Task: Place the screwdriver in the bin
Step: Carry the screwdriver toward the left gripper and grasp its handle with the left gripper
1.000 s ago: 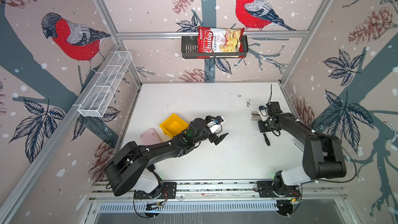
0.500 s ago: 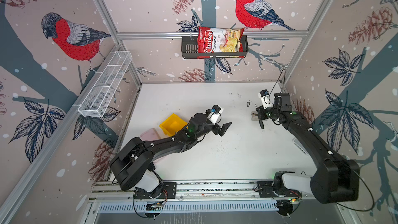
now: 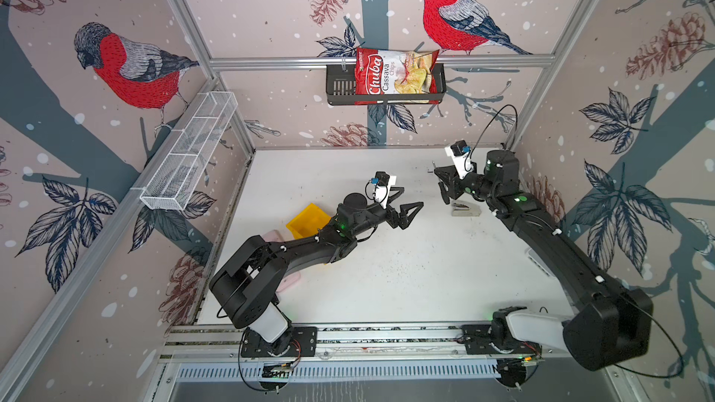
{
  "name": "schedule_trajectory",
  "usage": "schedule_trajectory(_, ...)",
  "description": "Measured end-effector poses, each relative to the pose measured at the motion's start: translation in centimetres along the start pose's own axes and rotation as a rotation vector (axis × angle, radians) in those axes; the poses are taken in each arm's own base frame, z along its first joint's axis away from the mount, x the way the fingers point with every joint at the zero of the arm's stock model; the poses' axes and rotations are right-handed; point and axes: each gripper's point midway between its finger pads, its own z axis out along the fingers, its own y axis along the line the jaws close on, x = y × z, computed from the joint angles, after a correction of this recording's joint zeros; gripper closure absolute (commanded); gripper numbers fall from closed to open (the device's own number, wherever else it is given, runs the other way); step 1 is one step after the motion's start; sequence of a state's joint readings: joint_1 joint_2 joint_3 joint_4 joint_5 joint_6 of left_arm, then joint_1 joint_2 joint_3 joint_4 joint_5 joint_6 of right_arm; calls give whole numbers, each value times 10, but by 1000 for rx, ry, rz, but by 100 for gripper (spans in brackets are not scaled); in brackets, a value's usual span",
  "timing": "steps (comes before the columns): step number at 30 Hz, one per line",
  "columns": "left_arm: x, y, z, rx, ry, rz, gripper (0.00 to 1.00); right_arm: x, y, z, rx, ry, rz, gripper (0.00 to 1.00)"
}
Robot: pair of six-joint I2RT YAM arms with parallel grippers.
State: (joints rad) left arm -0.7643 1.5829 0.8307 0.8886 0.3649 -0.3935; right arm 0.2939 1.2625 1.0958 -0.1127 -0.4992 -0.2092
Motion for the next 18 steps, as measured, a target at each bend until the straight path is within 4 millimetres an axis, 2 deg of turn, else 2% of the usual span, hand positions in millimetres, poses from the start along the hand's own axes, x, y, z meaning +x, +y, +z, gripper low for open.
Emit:
schedule_trajectory(2,-5,-4,1,18,-16,-13,10,-12,10,1,-39,-40,-16,100)
schedule_trajectory(7,-11,-6,6,46,-38,-33,20,-29,27,1,-118,-109,13,100)
schedule_trajectory(13,-18,-5,22,83,-59,-58,31,-42,44,-5,-189,-152,25,100)
schedule_trajectory(18,-17,-7,25,113,-67,-83,41,-51,52,-12,-223,-188,10,100)
